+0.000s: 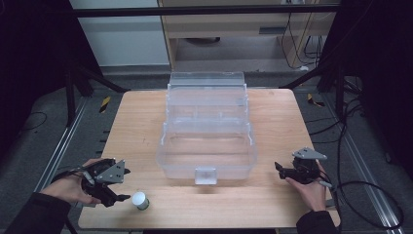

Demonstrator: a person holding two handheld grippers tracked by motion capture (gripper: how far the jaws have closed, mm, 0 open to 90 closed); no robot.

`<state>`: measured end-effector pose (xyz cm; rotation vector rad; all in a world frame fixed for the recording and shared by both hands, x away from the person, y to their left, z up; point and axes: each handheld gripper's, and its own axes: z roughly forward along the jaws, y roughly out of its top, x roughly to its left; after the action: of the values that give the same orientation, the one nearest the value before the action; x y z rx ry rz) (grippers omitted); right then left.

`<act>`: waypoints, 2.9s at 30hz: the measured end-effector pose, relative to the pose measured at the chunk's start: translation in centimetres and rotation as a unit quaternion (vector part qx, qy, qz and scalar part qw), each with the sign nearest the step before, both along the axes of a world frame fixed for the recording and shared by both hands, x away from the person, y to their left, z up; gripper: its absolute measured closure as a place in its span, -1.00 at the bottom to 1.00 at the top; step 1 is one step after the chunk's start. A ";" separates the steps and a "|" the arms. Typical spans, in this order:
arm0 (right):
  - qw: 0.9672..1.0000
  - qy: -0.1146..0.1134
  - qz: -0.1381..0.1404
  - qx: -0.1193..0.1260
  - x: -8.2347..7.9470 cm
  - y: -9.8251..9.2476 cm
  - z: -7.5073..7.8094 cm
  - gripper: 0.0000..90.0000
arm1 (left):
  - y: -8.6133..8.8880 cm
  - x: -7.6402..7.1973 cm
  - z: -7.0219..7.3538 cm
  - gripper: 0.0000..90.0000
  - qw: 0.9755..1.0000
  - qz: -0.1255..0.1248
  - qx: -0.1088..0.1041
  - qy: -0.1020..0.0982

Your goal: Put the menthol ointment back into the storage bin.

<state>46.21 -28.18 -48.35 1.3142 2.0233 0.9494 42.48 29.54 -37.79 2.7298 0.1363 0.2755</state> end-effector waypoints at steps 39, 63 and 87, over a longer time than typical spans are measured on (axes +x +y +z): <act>1.000 0.013 0.006 -0.009 0.1 0.0 -0.2 -0.66 | -2.4 0.0 -4.3 -0.17 0.996 -0.064 0.044 0.049; 1.000 0.021 0.012 -0.009 0.2 0.1 -0.3 -0.66 | -4.0 0.7 -5.1 0.06 0.991 -0.078 0.089 0.066; 1.000 0.023 0.019 -0.010 0.1 0.3 -0.5 -0.66 | -4.3 2.0 -0.3 0.11 0.995 -0.042 0.085 0.042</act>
<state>46.35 -27.84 -48.81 1.3024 2.0936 0.9212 44.53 25.28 -38.08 2.9086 0.0219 0.1547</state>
